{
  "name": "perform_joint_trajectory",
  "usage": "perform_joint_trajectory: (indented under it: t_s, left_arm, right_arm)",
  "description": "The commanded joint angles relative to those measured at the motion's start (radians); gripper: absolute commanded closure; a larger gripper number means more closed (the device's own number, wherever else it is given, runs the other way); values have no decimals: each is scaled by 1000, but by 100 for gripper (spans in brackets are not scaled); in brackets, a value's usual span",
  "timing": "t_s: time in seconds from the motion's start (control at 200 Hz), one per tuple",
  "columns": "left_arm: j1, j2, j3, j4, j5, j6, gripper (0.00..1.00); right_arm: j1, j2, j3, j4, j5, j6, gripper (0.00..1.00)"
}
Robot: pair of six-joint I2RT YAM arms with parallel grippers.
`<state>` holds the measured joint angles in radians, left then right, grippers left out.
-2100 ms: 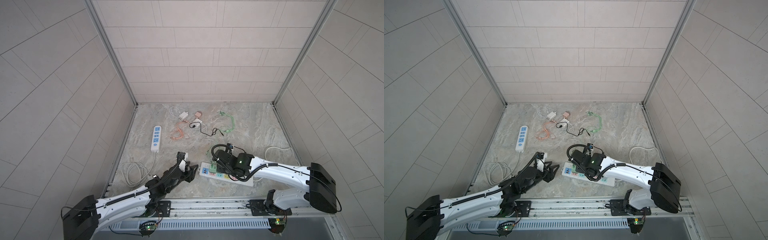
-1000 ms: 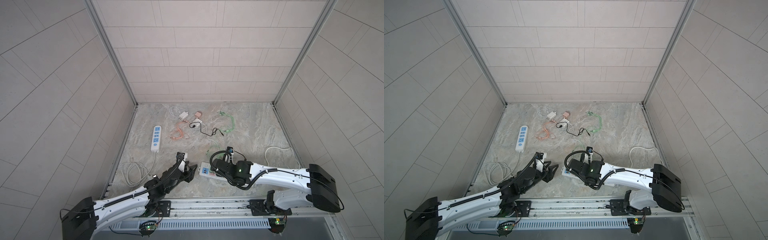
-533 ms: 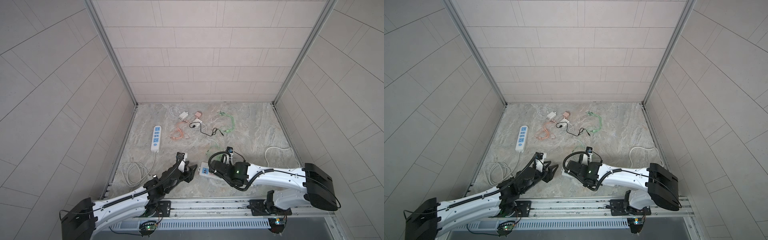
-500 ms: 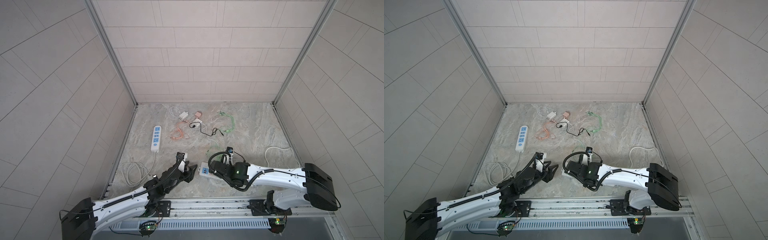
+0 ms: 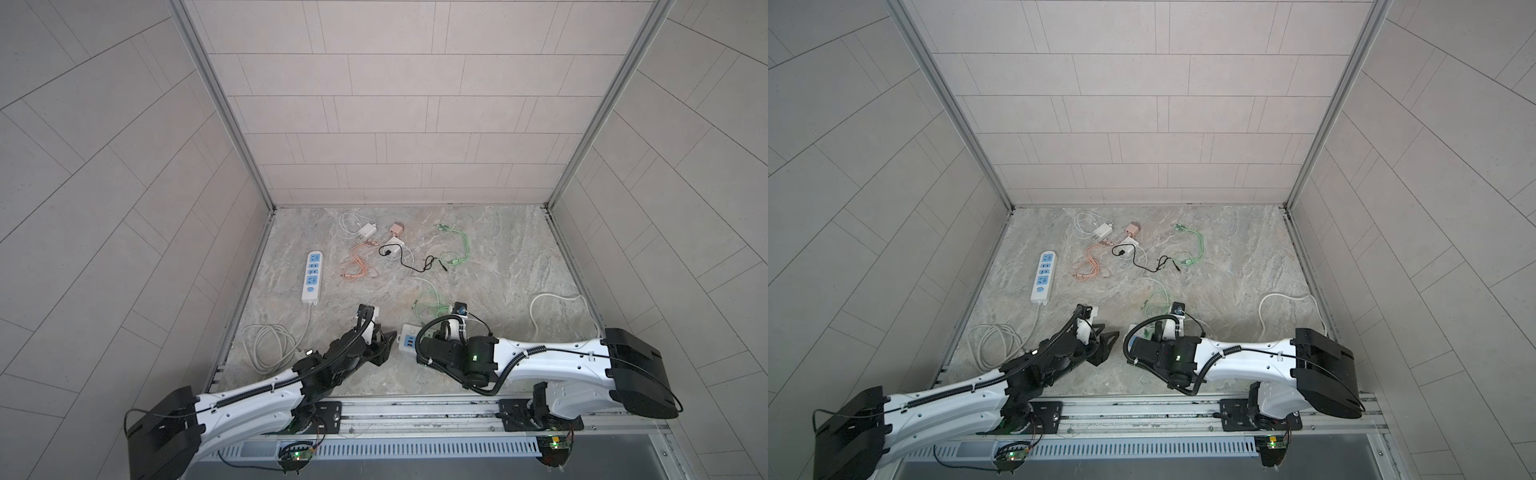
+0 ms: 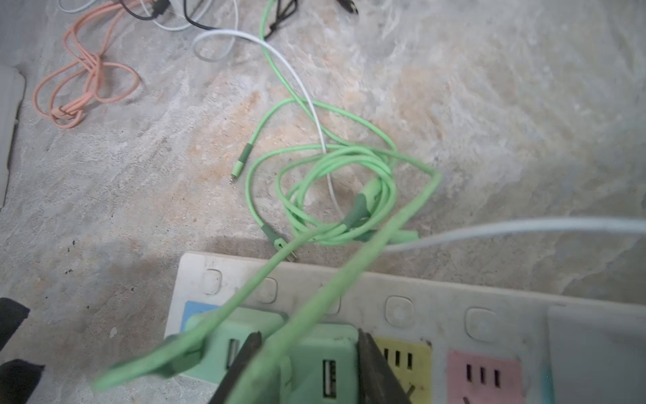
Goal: Insert the plug
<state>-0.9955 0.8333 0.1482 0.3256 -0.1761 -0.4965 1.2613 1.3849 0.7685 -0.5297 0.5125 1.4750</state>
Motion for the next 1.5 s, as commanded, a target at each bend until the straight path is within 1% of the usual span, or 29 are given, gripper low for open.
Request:
perform_joint_trajectory:
  t_s: [0.0,0.12,0.41,0.515,0.781,1.026,1.081,1.186,1.291,1.326,1.496]
  left_arm:
    - [-4,10,40,33,16,13,41]
    - [-6,26,51,41,29,16,41]
    - [-5,52,60,55,57,24,41]
    - [-6,61,65,55,72,24,41]
    - [-6,81,77,61,84,24,41]
    - [-6,125,91,79,96,24,41]
    - [-6,135,92,87,98,23,41]
    - [-5,150,97,92,102,22,41]
    - [-6,161,102,94,102,24,41]
    - [-6,163,103,97,102,24,41]
    - [-6,168,108,98,102,25,41]
  right_arm:
    - [23,46,-91,-55,-257,53,100]
    - [22,49,-124,-19,-265,62,100]
    - [19,66,-97,-17,-269,34,99]
    - [20,53,-88,-19,-269,26,95]
    - [6,-47,-64,-70,-231,2,84]
    - [-3,-126,-64,-84,-172,-16,73]
    - [-2,-134,-66,-85,-166,-22,70]
    - [-4,-145,-71,-85,-166,-24,61]
    - [-4,-147,-72,-82,-166,-26,57]
    - [-3,-146,-72,-82,-167,-27,54]
    - [-3,-143,-71,-76,-166,-30,48]
